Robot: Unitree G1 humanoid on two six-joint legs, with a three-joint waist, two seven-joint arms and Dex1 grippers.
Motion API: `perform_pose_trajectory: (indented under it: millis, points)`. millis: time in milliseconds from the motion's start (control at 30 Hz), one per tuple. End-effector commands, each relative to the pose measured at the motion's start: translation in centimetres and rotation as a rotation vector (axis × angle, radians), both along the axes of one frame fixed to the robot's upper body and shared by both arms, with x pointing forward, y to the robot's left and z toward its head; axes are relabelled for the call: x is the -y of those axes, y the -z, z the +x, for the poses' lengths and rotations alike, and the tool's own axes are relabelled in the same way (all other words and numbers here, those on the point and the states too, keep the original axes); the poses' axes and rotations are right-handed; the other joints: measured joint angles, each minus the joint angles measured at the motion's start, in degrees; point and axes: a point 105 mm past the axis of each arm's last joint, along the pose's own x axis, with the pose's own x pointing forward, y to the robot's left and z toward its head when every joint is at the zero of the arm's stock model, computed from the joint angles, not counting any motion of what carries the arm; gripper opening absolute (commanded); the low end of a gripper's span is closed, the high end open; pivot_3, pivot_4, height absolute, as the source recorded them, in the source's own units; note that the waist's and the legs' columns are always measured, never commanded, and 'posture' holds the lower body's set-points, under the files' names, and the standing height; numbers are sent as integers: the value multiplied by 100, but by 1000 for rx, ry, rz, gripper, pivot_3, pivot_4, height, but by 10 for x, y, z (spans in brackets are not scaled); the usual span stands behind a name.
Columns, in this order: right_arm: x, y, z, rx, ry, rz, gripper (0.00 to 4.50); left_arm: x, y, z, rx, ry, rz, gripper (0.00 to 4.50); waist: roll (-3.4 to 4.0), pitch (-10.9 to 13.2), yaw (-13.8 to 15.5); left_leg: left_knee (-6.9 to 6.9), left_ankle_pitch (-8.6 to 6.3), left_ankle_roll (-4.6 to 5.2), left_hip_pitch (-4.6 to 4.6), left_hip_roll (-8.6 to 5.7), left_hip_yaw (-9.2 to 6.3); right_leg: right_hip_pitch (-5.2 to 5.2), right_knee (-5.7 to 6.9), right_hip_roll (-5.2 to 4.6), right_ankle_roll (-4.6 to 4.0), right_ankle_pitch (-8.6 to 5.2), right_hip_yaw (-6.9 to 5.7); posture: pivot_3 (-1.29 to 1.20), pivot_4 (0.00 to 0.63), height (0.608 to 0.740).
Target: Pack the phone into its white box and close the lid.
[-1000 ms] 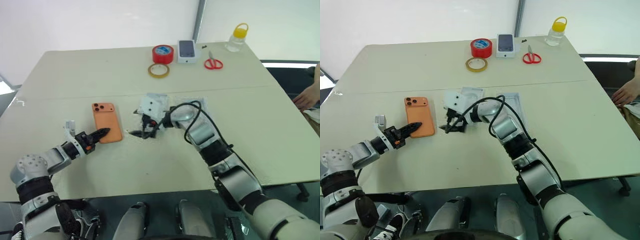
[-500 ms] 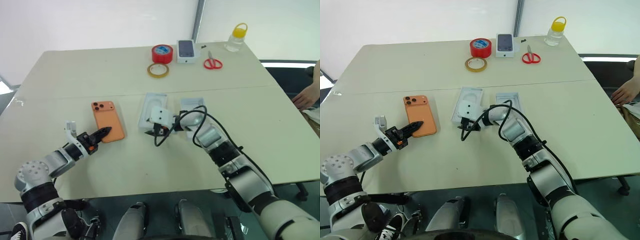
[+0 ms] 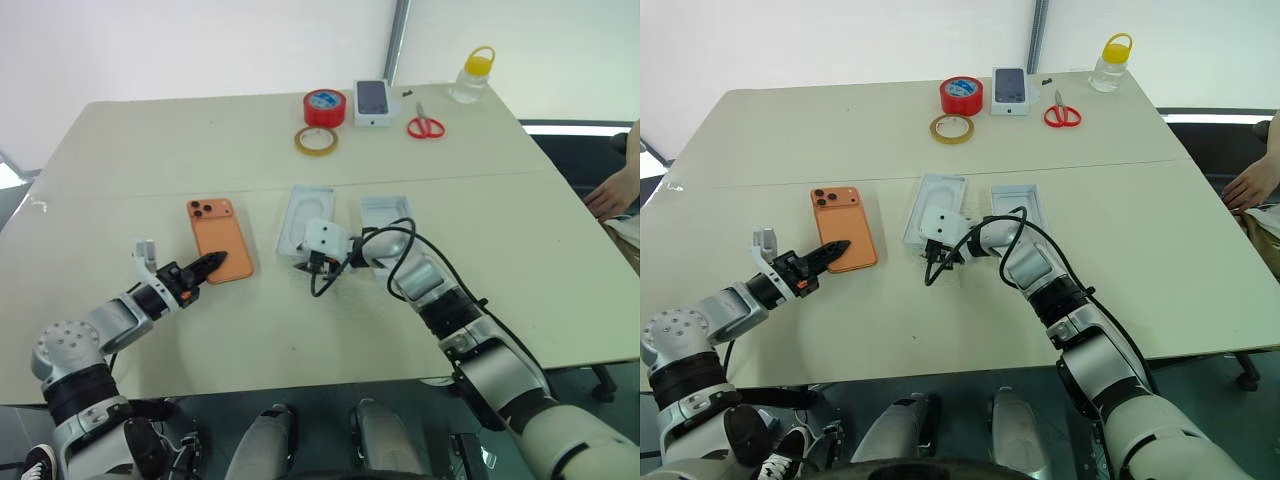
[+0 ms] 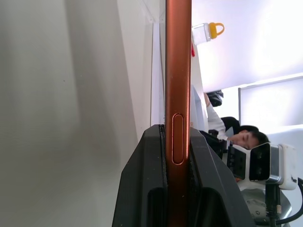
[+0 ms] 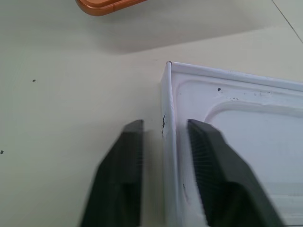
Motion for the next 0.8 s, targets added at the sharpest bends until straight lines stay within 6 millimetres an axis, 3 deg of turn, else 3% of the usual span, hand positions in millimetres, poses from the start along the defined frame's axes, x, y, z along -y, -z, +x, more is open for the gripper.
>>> perform_pose_trajectory:
  millis: [33, 267, 533, 633, 800]
  points:
    - [-3, -7, -1, 40, -21, 6, 83, -1, -18, 1, 79, 10, 7, 0, 0, 0, 0, 0, 0, 0, 0, 0, 0, 0, 0, 0, 0, 0, 0, 0, 150, 740]
    - [-4, -10, -11, 29, -75, 0, 83, 0, -26, 1, 106, 18, 2, 0, 0, 0, 2, 0, 0, 0, 0, 0, 0, 0, 0, 0, 0, 0, 0, 0, 150, 740]
    - [13, -6, -59, -5, -200, -54, 83, -12, -42, 3, 147, -15, -40, 0, -1, 1, 72, -1, -6, 9, -1, 1, -1, 3, -12, 0, 0, 0, -1, 0, 150, 740]
    - [12, -2, -77, -2, -236, -63, 83, -8, -47, 4, 159, -7, -54, 0, -1, 1, 112, -2, -6, 9, -1, 2, 0, 6, -17, 0, 0, 0, 0, 0, 150, 740]
    - [7, -1, -83, 9, -201, -44, 83, 4, -51, 6, 168, 11, -60, 0, -4, 1, 145, 1, -6, 9, -1, 2, 0, 13, -29, -1, 0, 0, -1, 0, 150, 740]
